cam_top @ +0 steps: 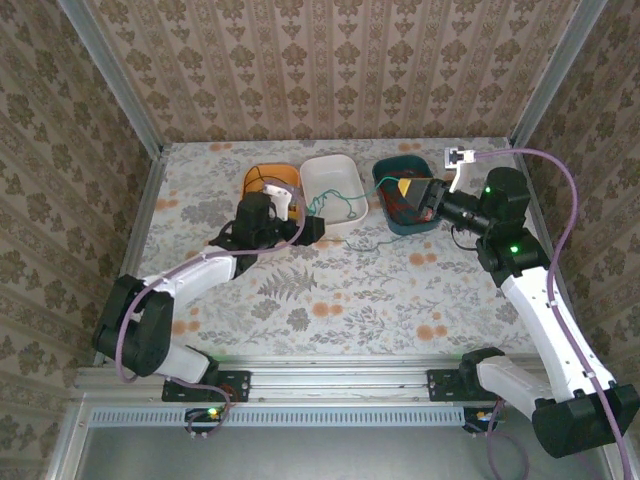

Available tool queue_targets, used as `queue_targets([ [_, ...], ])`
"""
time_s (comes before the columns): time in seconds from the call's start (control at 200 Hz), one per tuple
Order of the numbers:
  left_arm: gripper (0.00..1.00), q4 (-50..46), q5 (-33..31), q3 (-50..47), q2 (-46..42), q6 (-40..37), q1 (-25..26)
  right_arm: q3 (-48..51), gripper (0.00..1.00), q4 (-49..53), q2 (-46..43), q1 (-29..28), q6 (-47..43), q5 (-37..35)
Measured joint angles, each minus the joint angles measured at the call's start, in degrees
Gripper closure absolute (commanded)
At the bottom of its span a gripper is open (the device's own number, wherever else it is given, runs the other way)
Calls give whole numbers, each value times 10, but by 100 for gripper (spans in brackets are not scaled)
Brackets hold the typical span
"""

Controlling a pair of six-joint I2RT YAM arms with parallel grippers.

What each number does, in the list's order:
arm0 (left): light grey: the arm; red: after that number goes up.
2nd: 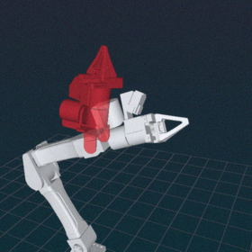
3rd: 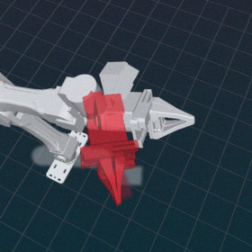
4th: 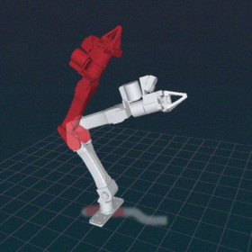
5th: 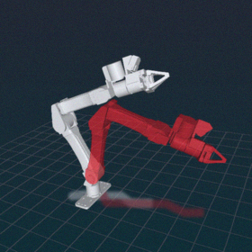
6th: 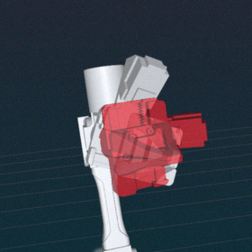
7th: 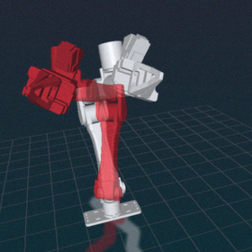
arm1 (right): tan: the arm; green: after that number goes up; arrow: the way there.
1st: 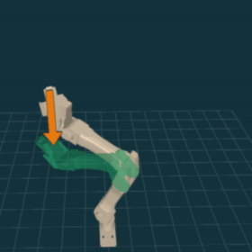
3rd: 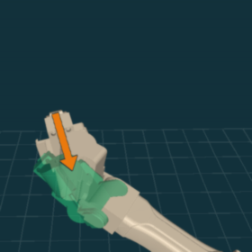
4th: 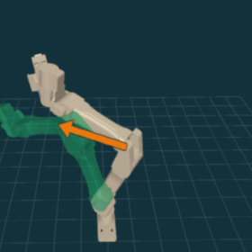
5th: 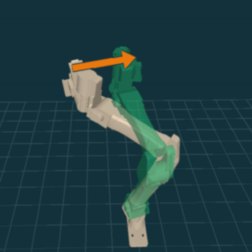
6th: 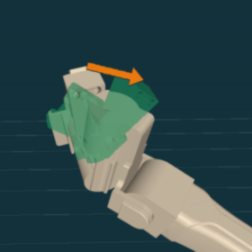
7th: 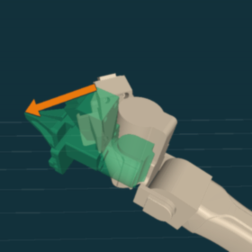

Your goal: Untangle the cables

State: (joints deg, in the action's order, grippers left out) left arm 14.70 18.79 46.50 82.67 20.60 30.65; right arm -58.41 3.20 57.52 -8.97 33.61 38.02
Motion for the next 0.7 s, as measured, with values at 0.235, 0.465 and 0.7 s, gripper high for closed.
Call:
queue_targets([
  [0.235, 31, 33, 13, 0, -4, 9, 0, 2, 100, -27, 14, 2, 27, 29],
  [0.465, 41, 38, 32, 2, -4, 13, 1, 9, 100, -35, 18, 17, 46, 29],
  [0.7, 19, 21, -93, -9, -27, 30, 0, 9, 100, -31, 48, 19, 41, -45],
])
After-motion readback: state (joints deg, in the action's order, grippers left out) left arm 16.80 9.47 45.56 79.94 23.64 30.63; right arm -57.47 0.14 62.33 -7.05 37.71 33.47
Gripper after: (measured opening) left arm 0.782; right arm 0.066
